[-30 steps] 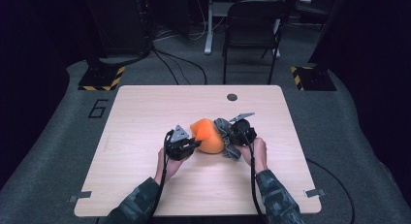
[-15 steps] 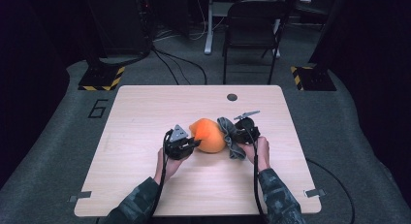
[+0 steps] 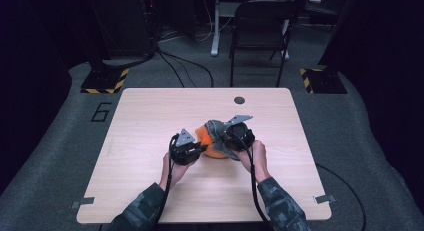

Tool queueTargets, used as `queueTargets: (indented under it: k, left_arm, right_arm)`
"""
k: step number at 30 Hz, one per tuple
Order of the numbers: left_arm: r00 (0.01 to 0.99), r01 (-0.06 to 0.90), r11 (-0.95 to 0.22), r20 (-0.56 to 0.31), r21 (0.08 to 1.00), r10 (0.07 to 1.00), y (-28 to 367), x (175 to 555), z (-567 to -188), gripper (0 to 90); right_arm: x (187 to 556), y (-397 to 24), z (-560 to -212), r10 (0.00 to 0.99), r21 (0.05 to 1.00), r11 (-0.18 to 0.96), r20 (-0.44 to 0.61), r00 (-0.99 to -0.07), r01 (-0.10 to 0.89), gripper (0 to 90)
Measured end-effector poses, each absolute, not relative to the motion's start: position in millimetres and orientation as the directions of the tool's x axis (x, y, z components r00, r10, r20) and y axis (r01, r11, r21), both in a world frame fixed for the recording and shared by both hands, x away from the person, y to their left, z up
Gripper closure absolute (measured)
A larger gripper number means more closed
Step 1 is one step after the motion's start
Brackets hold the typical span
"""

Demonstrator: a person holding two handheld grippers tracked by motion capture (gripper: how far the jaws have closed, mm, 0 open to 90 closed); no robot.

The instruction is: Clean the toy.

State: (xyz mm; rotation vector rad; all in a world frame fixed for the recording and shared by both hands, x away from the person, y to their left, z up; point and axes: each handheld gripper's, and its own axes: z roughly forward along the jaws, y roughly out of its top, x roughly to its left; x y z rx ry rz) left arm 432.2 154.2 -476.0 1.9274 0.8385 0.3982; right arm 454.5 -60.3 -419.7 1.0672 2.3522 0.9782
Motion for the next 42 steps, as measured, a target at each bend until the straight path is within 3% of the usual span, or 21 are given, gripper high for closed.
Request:
queueTargets:
  k: [14, 25, 30, 37, 42]
  left_arm:
    - [0.71, 0.395, -0.299, -0.083, 0.869, 0.699, 154.3, 432.6, -476.9, 78.7]
    - [0.708, 0.387, -0.295, -0.077, 0.873, 0.702, 155.3, 433.7, -477.3, 78.5]
    - [0.702, 0.389, -0.286, -0.081, 0.876, 0.707, 157.7, 434.6, -476.9, 78.3]
    - [0.701, 0.389, -0.288, -0.078, 0.875, 0.709, 159.0, 435.5, -477.0, 77.9]
    - [0.702, 0.38, -0.321, -0.044, 0.867, 0.711, 156.8, 434.3, -477.2, 76.7]
  right_arm:
    - [471.6, -83.2, -445.3, 0.812, 0.647, 0.479, -0.069, -0.58, 0.594, 74.8]
    - [491.8, -103.3, -483.0, 0.854, 0.57, 0.411, 0.032, -0.519, 0.712, 74.9]
    - [490.8, -108.4, -473.3, 0.859, 0.581, 0.398, 0.035, -0.51, 0.71, 74.9]
    - [473.5, -107.7, -424.8, 0.825, 0.702, 0.338, 0.099, -0.556, 0.627, 75.0]
    - [474.8, -88.2, -437.7, 0.808, 0.661, 0.391, 0.085, -0.582, 0.64, 75.3]
